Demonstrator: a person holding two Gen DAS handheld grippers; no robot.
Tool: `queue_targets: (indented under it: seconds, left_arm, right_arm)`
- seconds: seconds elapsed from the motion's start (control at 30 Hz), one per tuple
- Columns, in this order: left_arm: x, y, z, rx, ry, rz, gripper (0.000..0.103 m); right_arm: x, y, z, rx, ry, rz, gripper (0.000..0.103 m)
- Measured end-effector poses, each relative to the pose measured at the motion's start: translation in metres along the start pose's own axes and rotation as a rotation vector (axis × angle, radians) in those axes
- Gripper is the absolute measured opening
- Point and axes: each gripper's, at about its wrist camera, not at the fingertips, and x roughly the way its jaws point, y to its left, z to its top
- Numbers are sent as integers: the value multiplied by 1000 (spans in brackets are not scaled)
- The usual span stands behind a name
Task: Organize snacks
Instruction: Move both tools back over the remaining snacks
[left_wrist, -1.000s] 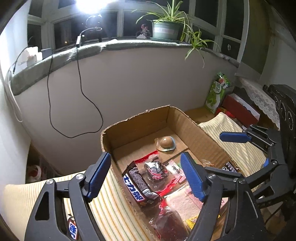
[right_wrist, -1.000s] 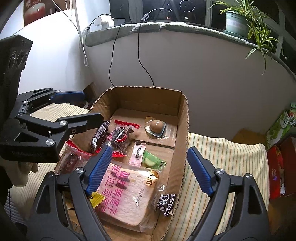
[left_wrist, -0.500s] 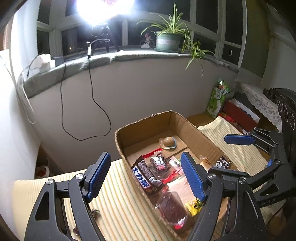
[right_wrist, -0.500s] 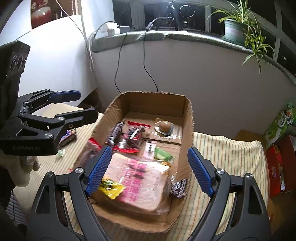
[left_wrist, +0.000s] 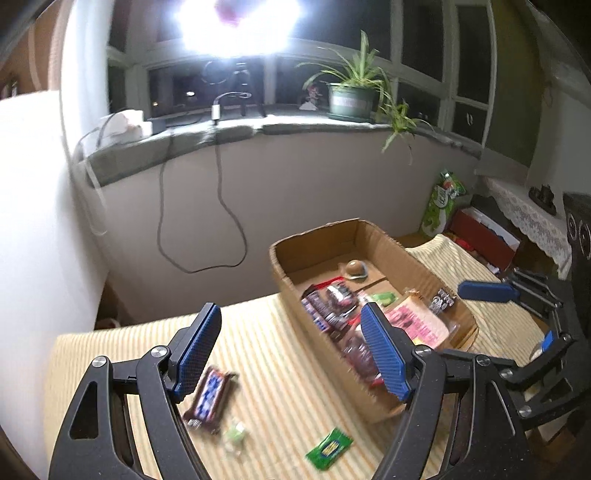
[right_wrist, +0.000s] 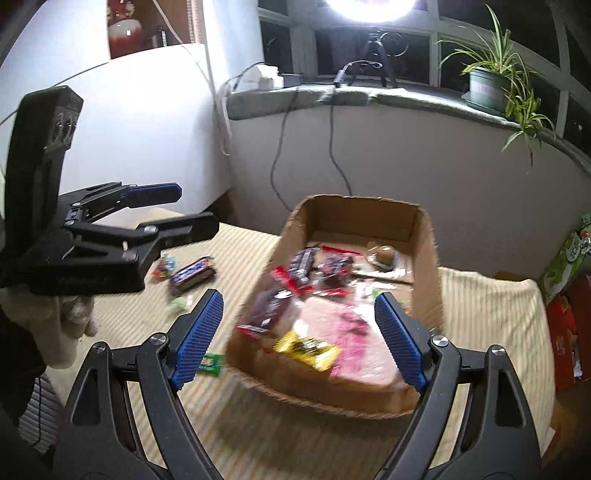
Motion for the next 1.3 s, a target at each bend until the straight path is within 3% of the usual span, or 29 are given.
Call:
queue_targets:
  seconds: [0.5, 0.73, 0.97, 1.3]
  left_arm:
    - [-33, 95, -85, -209, 68, 112, 77]
    - [-30, 115, -119, -247, 134, 122, 70]
    - [-19, 122, -120, -251, 146, 90, 63]
    - [6, 124, -118, -201, 182, 57, 62]
  right_arm:
    - [21, 72, -50, -30, 101, 132, 86]
    - [49, 76, -73, 50, 189, 157, 72]
    - [75, 79, -81, 106, 247, 146, 64]
    - [98, 88, -75, 119, 269, 91, 64]
